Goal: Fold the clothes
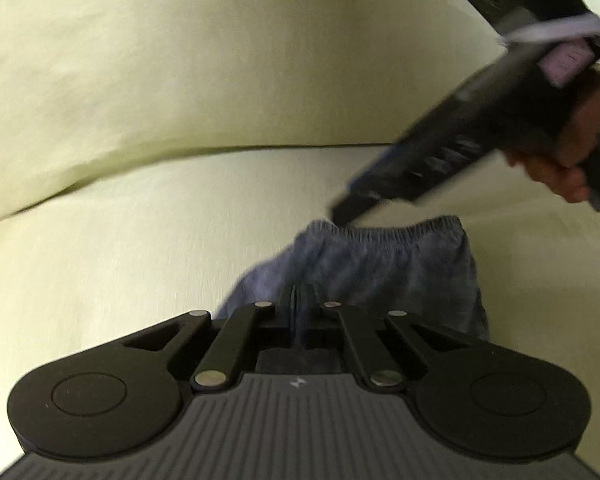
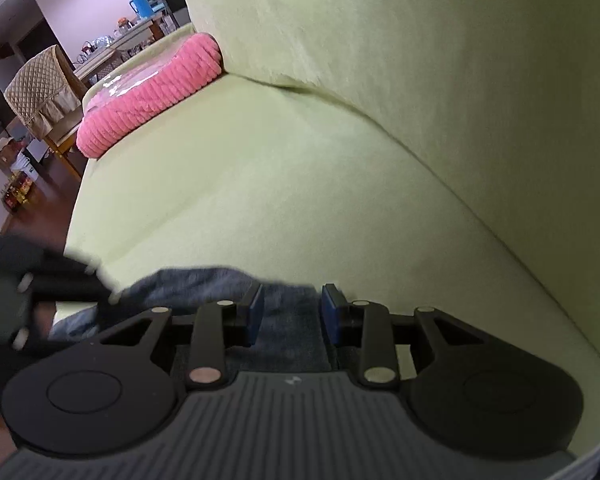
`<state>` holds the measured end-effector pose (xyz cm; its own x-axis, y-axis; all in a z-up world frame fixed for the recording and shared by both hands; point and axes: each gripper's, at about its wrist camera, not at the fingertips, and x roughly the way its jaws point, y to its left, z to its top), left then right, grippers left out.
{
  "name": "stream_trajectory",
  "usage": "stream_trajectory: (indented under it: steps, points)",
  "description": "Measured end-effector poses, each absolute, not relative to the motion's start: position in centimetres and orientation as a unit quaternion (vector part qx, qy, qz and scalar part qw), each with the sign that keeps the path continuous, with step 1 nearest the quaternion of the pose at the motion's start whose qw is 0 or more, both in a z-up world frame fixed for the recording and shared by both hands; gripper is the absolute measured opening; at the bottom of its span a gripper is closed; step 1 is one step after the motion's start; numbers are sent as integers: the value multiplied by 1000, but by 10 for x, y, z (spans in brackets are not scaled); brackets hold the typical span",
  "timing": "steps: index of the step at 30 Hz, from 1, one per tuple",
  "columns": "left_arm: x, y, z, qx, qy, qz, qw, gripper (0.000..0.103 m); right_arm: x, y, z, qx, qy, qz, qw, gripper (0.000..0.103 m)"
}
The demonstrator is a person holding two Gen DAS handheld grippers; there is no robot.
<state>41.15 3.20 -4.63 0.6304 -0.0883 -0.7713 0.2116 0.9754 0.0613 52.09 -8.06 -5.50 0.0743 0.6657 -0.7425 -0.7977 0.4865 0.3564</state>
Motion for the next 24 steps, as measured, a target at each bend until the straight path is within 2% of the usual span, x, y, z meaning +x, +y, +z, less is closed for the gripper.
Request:
stream_trajectory:
  steps: [2,6,11,15,18,20,21,22,23,24]
  points:
    - [428,42,-44,81,429,-129,890,36,522,-87,-57,-73,469,498,725,28]
    - [464,57,-43,104,450,-236,855,37,520,-95,-61,-57,480,482,731,28]
    - [517,65,-66,129,521,-346,770,34,517,-102,-68,-32,483,459,745,28]
    - [545,69,-79,93,566,-375,728,34,511,-114,-72,-6,482,437,759,28]
    - [549,68,-80,74,570,-391,718,32,510,-119,-78,4,487,433,758,28]
    - [546,66,-81,80,569,-395,717,23,508,-122,-84,2,490,434,756,28]
    - [543,63,-81,87,565,-400,717,23,507,-122,-87,-1,490,436,754,29]
    - [541,61,-79,92,558,-405,719,18,507,-122,-87,-3,491,436,754,30]
    - [538,60,-77,98,548,-411,722,9,507,-123,-89,-5,492,436,754,30]
    - [534,59,-75,106,538,-416,725,8,507,-124,-89,-3,493,436,753,30]
